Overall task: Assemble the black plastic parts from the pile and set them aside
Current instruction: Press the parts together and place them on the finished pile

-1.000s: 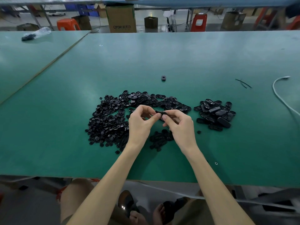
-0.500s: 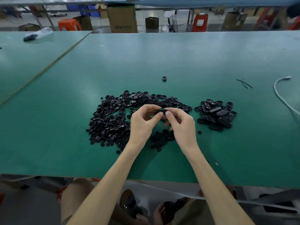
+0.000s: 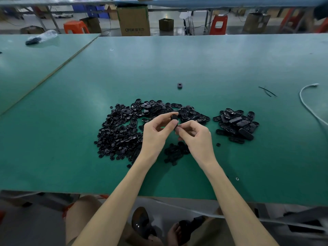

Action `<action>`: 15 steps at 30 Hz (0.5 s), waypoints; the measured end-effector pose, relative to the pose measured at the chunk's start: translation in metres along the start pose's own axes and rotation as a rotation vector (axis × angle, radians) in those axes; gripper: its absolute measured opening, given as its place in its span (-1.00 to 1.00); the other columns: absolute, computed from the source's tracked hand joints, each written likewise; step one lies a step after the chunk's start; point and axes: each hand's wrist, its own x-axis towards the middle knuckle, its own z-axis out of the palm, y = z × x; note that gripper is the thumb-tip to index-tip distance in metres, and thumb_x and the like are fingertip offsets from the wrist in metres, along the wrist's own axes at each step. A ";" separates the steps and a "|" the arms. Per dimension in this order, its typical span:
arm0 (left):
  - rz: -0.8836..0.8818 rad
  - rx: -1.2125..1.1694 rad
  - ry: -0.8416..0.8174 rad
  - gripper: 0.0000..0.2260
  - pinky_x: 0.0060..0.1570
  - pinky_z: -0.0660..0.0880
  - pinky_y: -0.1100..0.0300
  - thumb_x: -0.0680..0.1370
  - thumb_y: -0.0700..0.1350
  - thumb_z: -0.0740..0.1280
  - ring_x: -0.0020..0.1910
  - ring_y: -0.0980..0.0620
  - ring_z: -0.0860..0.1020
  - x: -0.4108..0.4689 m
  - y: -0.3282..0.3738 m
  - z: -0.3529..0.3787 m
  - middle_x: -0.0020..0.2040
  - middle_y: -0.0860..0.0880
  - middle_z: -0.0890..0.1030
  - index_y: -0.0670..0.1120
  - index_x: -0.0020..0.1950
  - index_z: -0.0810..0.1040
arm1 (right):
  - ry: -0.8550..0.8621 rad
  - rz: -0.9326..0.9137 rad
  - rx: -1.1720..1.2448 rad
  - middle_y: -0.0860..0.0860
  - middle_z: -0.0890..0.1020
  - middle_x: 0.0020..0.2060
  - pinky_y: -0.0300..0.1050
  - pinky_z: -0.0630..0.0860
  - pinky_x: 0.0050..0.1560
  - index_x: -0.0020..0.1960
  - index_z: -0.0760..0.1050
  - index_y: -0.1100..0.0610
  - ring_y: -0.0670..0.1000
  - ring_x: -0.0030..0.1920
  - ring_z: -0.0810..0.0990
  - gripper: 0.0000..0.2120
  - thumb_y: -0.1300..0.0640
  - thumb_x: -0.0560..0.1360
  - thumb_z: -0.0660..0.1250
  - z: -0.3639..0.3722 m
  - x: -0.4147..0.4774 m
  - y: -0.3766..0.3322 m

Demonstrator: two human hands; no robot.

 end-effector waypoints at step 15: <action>-0.012 0.067 -0.055 -0.79 0.08 0.59 0.20 0.53 -0.19 0.53 0.01 0.05 0.69 0.002 -0.004 -0.001 0.00 0.00 0.74 -0.04 0.16 0.72 | 0.092 -0.018 0.057 -0.09 0.73 -0.20 -0.30 0.53 -0.23 0.00 0.63 0.00 -0.14 -0.25 0.69 -0.91 0.17 0.64 0.40 0.000 0.002 -0.002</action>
